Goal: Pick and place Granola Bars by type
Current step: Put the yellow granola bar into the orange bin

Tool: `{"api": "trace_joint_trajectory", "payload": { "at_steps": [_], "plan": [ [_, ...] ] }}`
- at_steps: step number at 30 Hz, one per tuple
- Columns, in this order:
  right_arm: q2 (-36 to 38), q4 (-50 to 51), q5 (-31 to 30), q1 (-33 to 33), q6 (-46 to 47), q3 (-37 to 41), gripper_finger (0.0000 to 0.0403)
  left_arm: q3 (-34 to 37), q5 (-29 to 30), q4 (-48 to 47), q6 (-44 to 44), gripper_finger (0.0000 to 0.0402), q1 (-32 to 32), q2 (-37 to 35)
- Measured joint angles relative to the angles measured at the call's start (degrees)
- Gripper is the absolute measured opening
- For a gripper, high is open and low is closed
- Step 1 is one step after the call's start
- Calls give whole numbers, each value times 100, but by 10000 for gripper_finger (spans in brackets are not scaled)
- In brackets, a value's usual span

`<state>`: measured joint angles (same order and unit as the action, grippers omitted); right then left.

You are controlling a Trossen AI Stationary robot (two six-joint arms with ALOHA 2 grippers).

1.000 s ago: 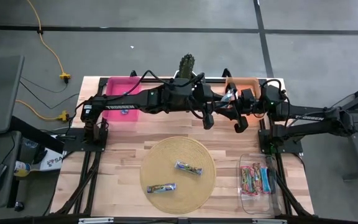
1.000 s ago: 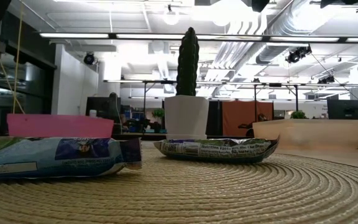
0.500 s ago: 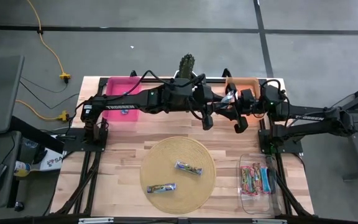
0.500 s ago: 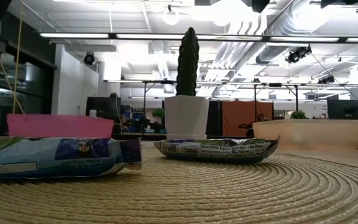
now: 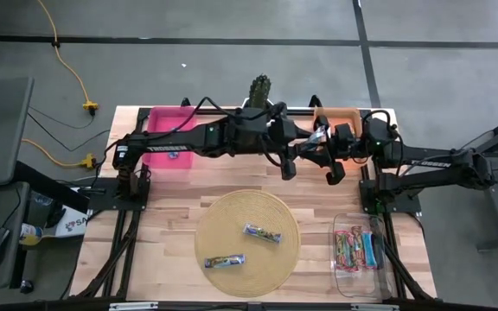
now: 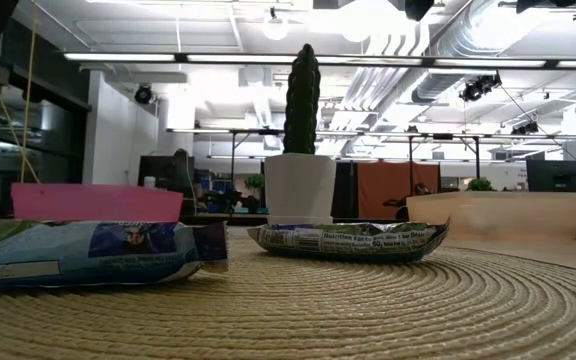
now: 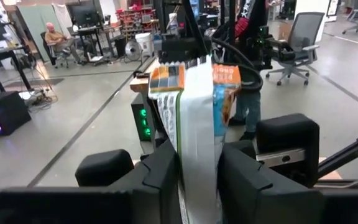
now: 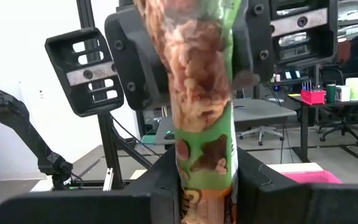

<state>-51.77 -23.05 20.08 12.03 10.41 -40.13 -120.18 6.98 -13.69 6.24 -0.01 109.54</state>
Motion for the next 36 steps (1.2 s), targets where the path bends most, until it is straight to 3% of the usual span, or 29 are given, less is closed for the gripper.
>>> {"api": "trace_joint_trajectory", "payload": {
  "at_steps": [7, 11, 18, 20, 23, 25, 28, 32, 34, 36],
  "plan": [
    [2, -23, -4, 0, -1, -10, 73, -311, 40, -68, 260, 148, 0, 0],
    [7, 1, -4, 0, 3, -11, 73, -542, 364, -94, 470, 168, 6, -23],
    [15, 223, -7, 0, 2, 9, 73, -1495, 2054, -1167, 726, 189, 0, -97],
    [5, 272, -11, 0, 1, 9, 73, -1420, 2632, -1182, 718, 190, 2, -175],
    [7, 259, -16, 3, 0, 9, 73, -1399, 3504, -2125, 263, 191, 7, -396],
    [37, 277, -19, 54, 2, 5, 73, -1403, 3897, -3312, -551, 191, 4, -612],
    [78, 352, -23, 172, 6, 7, 73, -1410, 3940, -5197, -2086, 191, -5, -756],
    [129, 312, -26, 396, 48, 5, 73, -1388, 3425, -7262, -3814, 191, 3, -748],
    [139, 318, -30, 527, 78, 3, 73, -1365, 2994, -7697, -4311, 191, 7, -737],
    [149, 326, -45, 678, 107, 3, 73, -1086, 2321, -7515, -4288, 191, 88, -780]
  ]
}}
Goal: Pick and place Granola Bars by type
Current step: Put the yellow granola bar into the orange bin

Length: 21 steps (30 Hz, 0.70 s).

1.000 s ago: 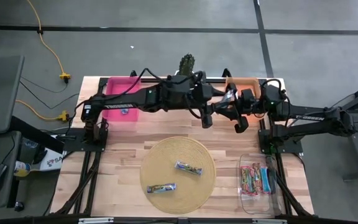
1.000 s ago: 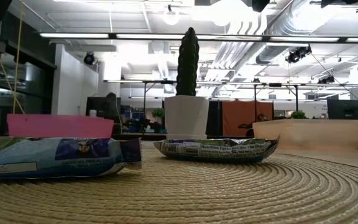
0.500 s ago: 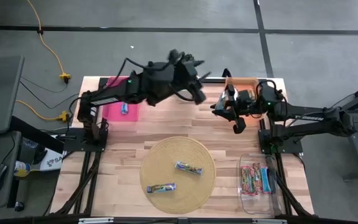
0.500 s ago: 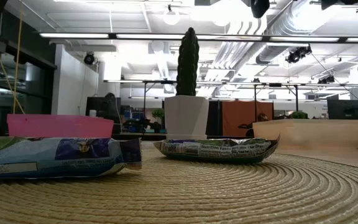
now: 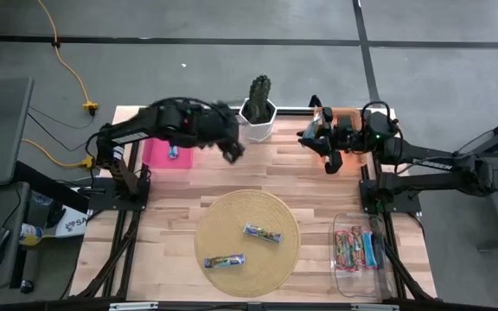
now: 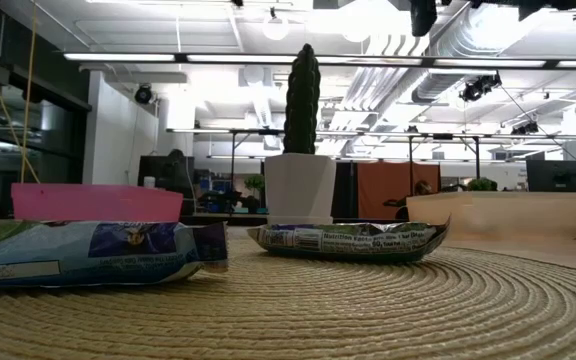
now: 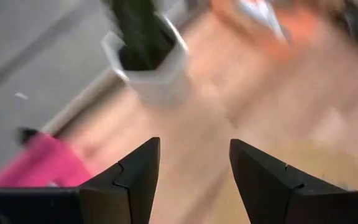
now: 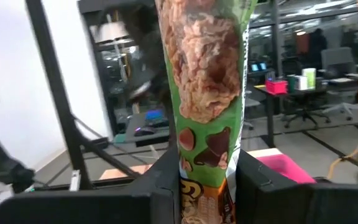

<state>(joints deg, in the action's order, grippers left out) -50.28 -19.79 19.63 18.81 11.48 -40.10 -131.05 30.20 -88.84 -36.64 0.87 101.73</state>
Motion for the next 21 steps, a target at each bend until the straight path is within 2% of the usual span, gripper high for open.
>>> {"api": "trace_joint_trajectory", "payload": {
  "at_steps": [3, 8, 12, 21],
  "plan": [
    [16, -2, 1, 210, 50, 0, 73, 386, -577, 155, 160, 191, 180, -23],
    [103, 121, 23, 536, 68, 0, 73, 1351, -730, 93, 142, 191, 450, -81],
    [266, 337, 25, 821, 70, 0, 73, 2372, -949, 689, -81, 191, 586, -372],
    [797, 1022, 16, 1583, 526, -2, 73, 5357, -1894, 3843, -631, 191, 837, -2047]
  ]
}}
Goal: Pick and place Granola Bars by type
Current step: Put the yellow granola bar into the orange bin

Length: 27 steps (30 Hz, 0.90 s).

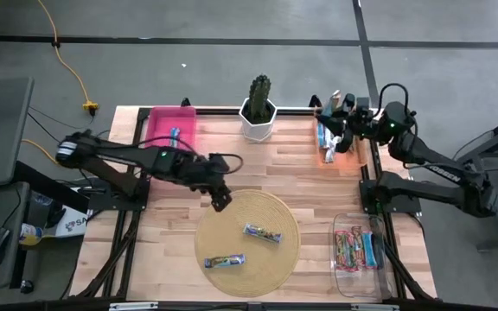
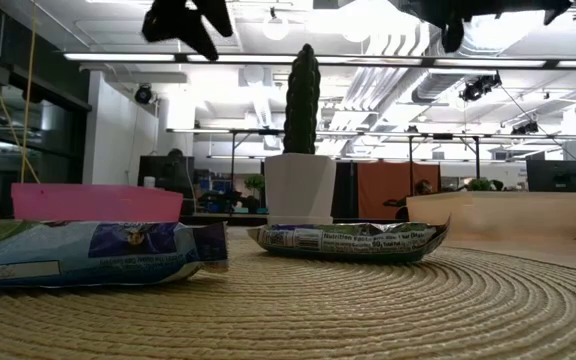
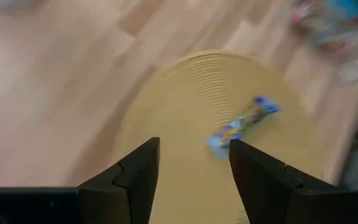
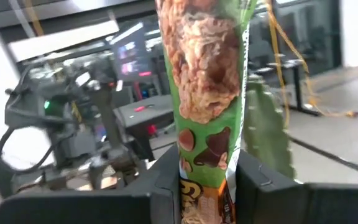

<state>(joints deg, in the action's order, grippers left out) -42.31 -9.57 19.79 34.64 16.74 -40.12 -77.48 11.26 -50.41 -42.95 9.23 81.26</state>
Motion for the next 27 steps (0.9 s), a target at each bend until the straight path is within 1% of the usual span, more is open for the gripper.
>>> {"api": "trace_joint_trajectory", "payload": {
  "at_steps": [4, 6, 8, 11, 13, 17, 19, 23, 25, 27],
  "plan": [
    [70, 341, -29, 430, 431, 0, 73, 1198, -273, 1304, -610, 191, 20, -673],
    [68, 569, -98, 631, 676, 0, 73, 1706, -399, 1787, -928, 191, 20, -944],
    [49, 834, -253, 821, 890, 0, 73, 2109, -516, 2290, -1162, 191, 20, -1148],
    [-9, 1336, -546, 1094, 1187, 0, 73, 2545, -654, 2776, -1314, 191, 20, -1370],
    [-49, 1739, -722, 1263, 1331, 0, 73, 2678, -704, 2892, -1329, 191, 20, -1491],
    [-163, 2596, -1026, 1530, 1596, 0, 73, 2715, -731, 3013, -1182, 191, 20, -1637],
    [-222, 3042, -1139, 1640, 1601, 0, 73, 2713, -730, 3163, -1045, 191, 20, -1702],
    [-397, 3970, -1540, 1777, 1496, 0, 73, 2709, -704, 3160, -780, 191, 17, -1834],
    [-511, 4239, -1661, 1807, 1424, 0, 73, 2715, -683, 3041, -618, 191, 17, -1923],
    [-648, 4457, -1687, 1829, 1395, 0, 73, 2705, -673, 3130, -472, 191, 17, -1962]
  ]
}}
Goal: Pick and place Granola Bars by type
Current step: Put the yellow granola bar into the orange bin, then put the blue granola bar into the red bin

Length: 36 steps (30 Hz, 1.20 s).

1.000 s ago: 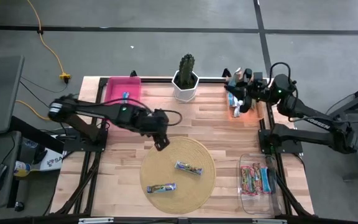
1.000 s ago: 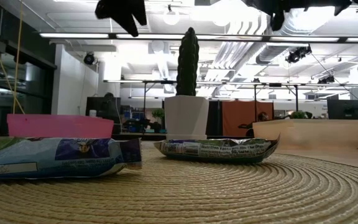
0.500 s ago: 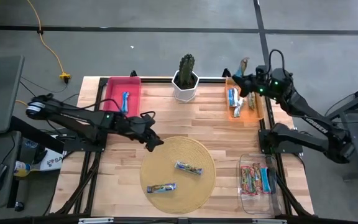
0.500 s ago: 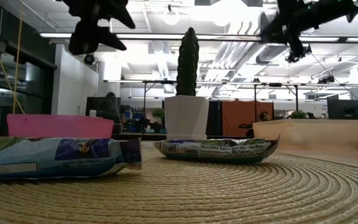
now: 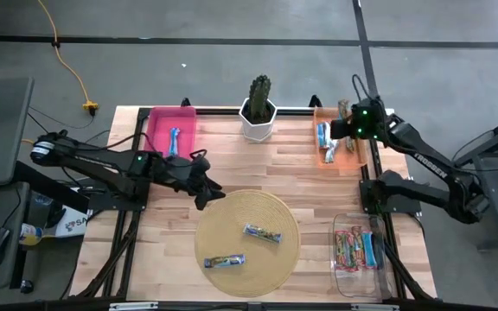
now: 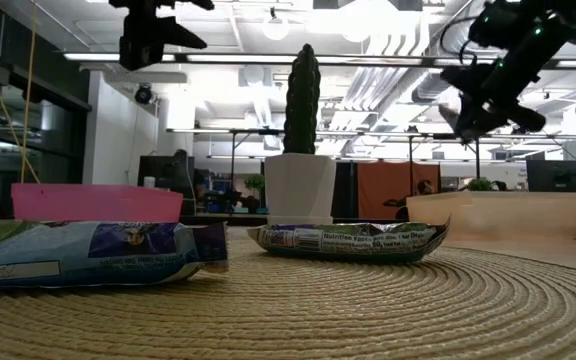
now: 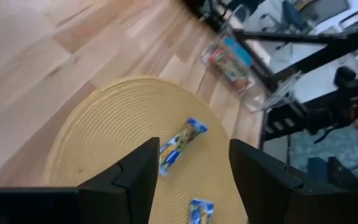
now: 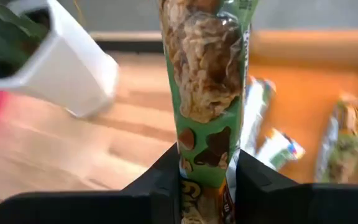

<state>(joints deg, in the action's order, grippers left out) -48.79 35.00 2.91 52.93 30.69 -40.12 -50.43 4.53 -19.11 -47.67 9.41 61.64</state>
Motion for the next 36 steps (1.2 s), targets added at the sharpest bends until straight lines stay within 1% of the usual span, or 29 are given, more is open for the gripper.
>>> {"api": "trace_joint_trajectory", "payload": {
  "at_steps": [5, 9, 15, 19, 25, 27, 31, 33, 36],
  "plan": [
    [-519, 625, -390, 6, -115, 2, 73, -2, 0, -193, 254, 191, -2, -144],
    [-971, 878, -397, 6, -149, 2, 73, -3, 0, -325, 388, 191, 0, -272],
    [-1526, 909, -537, 22, -53, 2, 73, 10, 8, -644, 538, 191, 0, -620],
    [-1766, 994, -351, 30, 37, 0, 79, 6, 134, -766, 651, 191, 0, -909],
    [-1841, 1187, -385, 37, 186, 1, 98, 2, 199, -874, 786, 191, 0, -1252],
    [-1833, 1282, -383, 37, 205, 0, 105, 4, 197, -1060, 846, 191, 0, -1355],
    [-1835, 1508, -397, 35, 296, 0, 114, 4, 197, -1324, 879, 191, 0, -1491],
    [-1835, 1543, -389, 35, 298, 1, 116, 6, 195, -1308, 925, 191, 0, -1520],
    [-1835, 1604, -363, 35, 295, 2, 122, 6, 73, -1329, 1006, 191, -2, -1594]
  ]
}}
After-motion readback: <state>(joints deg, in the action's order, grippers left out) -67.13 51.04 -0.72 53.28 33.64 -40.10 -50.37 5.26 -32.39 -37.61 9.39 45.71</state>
